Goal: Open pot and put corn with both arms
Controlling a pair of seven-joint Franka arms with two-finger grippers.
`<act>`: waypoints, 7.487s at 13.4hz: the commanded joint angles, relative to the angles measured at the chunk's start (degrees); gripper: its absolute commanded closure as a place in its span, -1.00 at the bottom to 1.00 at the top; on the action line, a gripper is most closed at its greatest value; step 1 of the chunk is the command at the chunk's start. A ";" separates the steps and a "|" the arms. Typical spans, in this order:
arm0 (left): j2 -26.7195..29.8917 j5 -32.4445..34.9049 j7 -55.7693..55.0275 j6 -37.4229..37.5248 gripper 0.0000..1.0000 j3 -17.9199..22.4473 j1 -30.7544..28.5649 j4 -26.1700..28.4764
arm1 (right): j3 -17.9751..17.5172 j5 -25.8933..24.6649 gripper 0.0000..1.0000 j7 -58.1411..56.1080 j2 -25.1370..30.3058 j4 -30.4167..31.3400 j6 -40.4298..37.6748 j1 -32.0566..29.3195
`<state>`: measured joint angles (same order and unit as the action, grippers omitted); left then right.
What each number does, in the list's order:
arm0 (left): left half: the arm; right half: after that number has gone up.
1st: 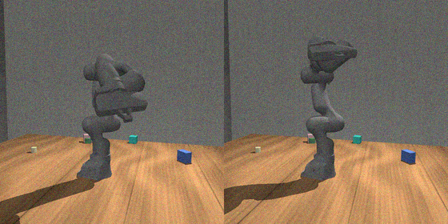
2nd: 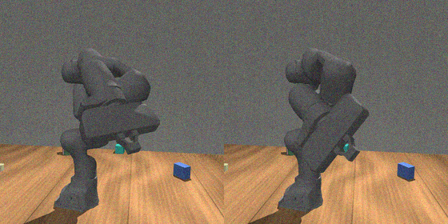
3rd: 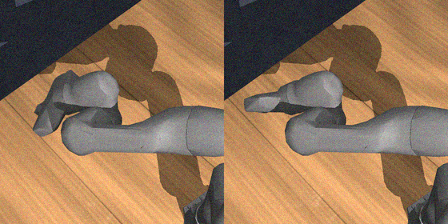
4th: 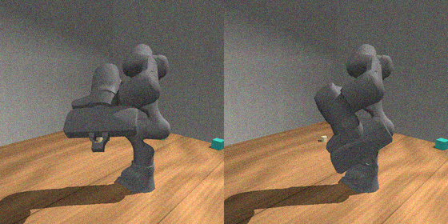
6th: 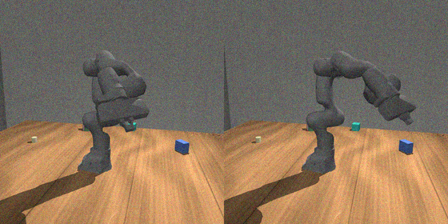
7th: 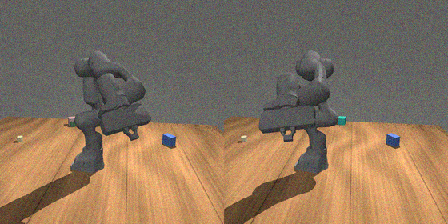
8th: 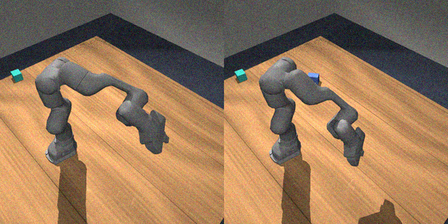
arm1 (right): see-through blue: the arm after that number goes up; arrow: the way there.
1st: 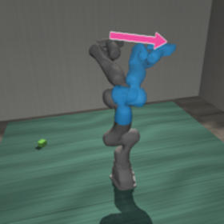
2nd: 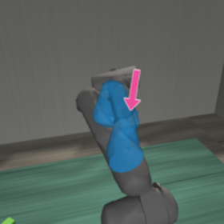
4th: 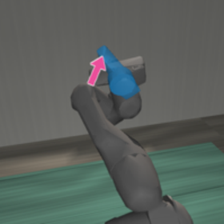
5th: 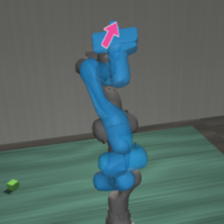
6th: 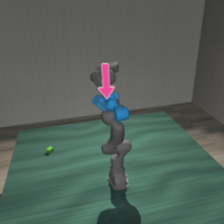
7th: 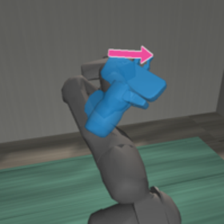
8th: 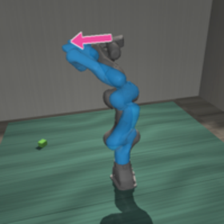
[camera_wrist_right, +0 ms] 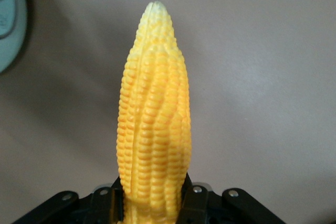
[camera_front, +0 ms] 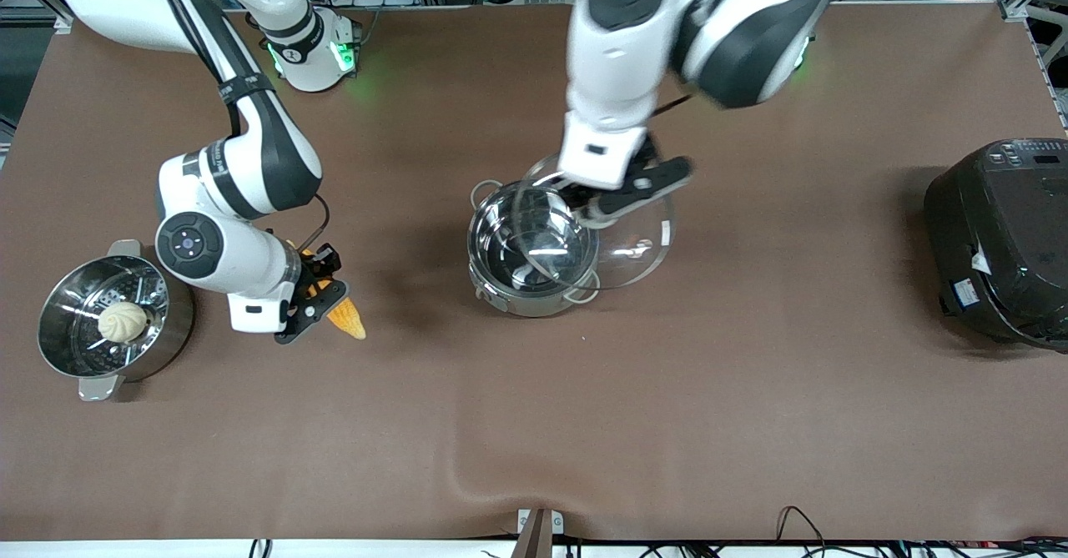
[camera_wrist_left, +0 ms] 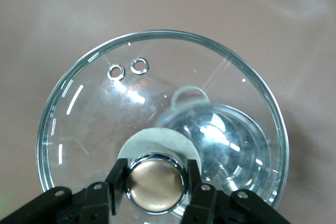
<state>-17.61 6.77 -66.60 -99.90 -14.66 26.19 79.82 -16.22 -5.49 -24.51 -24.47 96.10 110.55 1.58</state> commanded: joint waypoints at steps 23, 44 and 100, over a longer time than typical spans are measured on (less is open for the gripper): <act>1.01 -6.33 48.67 -52.50 1.00 -0.19 -37.26 51.31 | -10.94 -14.01 1.00 21.08 -13.24 -11.81 7.05 23.74; 11.99 -6.07 48.58 10.43 -1.00 -2.39 -36.91 9.56 | -10.50 -8.05 -1.00 28.73 -3.32 -12.07 0.63 15.67; 12.08 -4.66 51.83 10.60 -1.00 -3.44 -37.61 6.75 | 14.11 4.44 -1.00 25.04 25.26 -8.38 -22.66 -3.78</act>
<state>-5.92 2.90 -15.84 -90.49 -18.03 -10.84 87.22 -1.78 -1.23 1.25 -0.46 86.65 87.77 -2.14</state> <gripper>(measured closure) 0.000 0.000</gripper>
